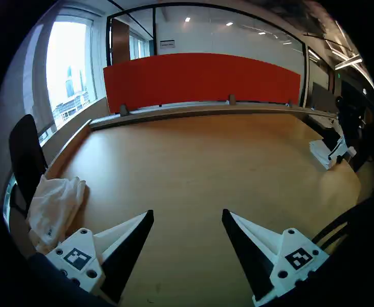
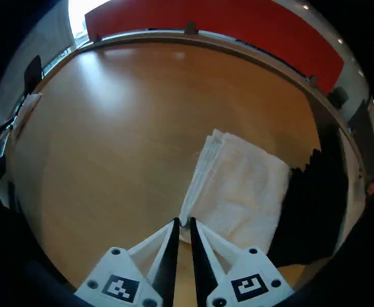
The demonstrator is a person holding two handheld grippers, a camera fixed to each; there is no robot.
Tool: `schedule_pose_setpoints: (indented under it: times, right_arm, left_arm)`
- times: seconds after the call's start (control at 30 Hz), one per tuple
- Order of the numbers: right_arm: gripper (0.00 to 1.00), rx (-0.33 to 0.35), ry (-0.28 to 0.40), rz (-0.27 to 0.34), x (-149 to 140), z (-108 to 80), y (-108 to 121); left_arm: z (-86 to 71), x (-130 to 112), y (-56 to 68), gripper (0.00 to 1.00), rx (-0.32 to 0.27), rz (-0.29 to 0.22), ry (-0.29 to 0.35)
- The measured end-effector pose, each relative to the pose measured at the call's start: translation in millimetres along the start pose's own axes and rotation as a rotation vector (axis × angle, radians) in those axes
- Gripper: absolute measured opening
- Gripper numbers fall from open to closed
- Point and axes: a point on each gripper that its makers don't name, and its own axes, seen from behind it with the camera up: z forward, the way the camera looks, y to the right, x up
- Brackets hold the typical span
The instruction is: Fold towel
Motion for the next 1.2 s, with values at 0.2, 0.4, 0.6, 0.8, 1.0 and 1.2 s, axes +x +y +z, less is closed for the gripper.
schedule_pose_setpoints:
  times: [0.2, 0.4, 0.6, 0.8, 1.0, 1.2]
  right_arm:
    - [0.76, 0.002, 0.015, -0.005, 1.1, -1.0, -3.4]
    - [0.92, -0.013, 0.024, 0.002, -0.2, -3.4, -3.2]
    - [0.92, -0.019, 0.032, 0.011, -0.7, -4.7, -3.3]
    - [0.96, -0.044, 0.047, 0.034, 0.9, -5.4, 0.5]
    - [1.00, -0.082, 0.073, 0.103, 4.1, -2.9, 8.1]
    - [1.00, -0.116, 0.108, 0.182, 7.2, -0.7, 11.9]
  left_arm:
    - [0.1, -0.5, -1.1, 0.99, 0.002, -0.002, 0.000]
    - [-0.5, -0.3, -0.3, 0.99, -0.001, -0.003, 0.001]
    - [-0.9, 0.0, -0.3, 0.99, -0.001, -0.002, 0.002]
    - [-1.4, -0.3, -1.4, 0.99, 0.000, -0.003, 0.004]
    - [-2.0, 0.6, -1.3, 0.99, 0.001, -0.004, 0.008]
    - [-2.5, 0.4, -1.4, 0.99, 0.002, -0.008, 0.009]
